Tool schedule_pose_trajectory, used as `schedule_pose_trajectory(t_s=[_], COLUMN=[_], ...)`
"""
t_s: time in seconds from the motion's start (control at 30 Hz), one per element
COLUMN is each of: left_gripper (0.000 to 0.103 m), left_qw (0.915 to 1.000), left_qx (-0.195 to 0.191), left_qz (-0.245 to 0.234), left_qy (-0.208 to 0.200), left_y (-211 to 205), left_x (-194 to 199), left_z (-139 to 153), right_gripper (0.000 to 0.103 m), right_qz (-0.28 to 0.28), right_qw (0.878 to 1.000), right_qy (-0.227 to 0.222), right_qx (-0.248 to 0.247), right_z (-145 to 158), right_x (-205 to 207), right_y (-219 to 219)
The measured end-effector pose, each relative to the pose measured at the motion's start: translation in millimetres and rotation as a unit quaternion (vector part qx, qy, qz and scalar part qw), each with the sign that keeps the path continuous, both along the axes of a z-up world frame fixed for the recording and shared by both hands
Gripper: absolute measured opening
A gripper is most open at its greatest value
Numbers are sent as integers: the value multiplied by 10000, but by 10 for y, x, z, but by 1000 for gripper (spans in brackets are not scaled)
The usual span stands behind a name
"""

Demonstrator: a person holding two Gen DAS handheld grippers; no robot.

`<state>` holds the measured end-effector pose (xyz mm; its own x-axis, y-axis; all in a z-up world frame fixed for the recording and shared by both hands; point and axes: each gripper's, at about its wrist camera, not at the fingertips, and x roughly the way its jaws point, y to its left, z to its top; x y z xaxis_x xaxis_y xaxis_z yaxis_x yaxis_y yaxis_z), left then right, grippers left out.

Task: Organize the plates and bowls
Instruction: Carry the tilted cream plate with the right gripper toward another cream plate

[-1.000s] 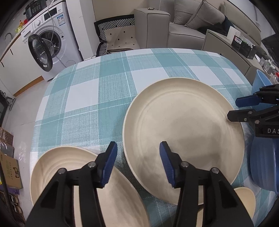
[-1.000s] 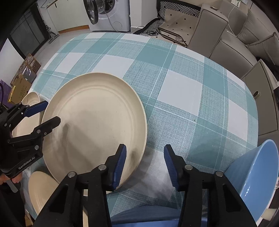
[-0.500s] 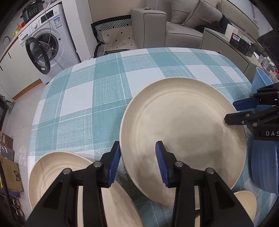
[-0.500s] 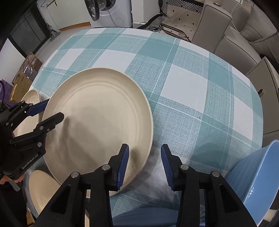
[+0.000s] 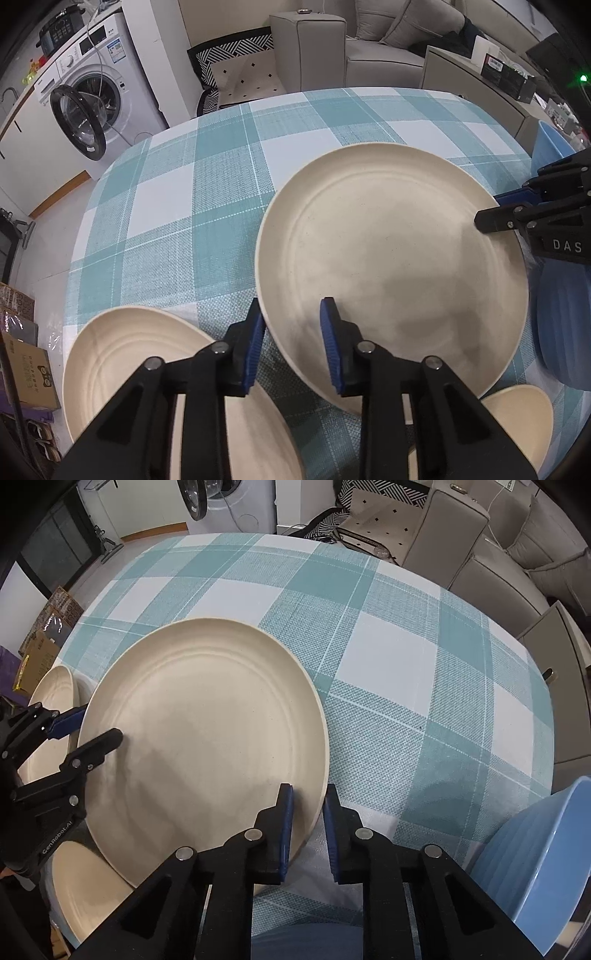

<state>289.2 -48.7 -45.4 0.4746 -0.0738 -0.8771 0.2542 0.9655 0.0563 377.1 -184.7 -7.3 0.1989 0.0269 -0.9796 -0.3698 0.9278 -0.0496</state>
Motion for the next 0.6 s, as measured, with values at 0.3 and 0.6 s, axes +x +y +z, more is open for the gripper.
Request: schedule_pose_trajectory(t_s=[0.3, 0.6], left_gripper=[26, 26], left_qw=[9998, 9992], left_qx=[-114, -234], left_qz=[124, 218], left_qy=[-41, -253], left_y=[33, 65], left_x=[3, -33], left_z=[14, 146], right_gripper=[15, 15], right_qz=[-64, -142], right_qw=[9997, 9985], right_qy=[-226, -518], right_qx=[29, 131], right_z=[75, 230], right_x=[25, 37], right_y=[6, -39])
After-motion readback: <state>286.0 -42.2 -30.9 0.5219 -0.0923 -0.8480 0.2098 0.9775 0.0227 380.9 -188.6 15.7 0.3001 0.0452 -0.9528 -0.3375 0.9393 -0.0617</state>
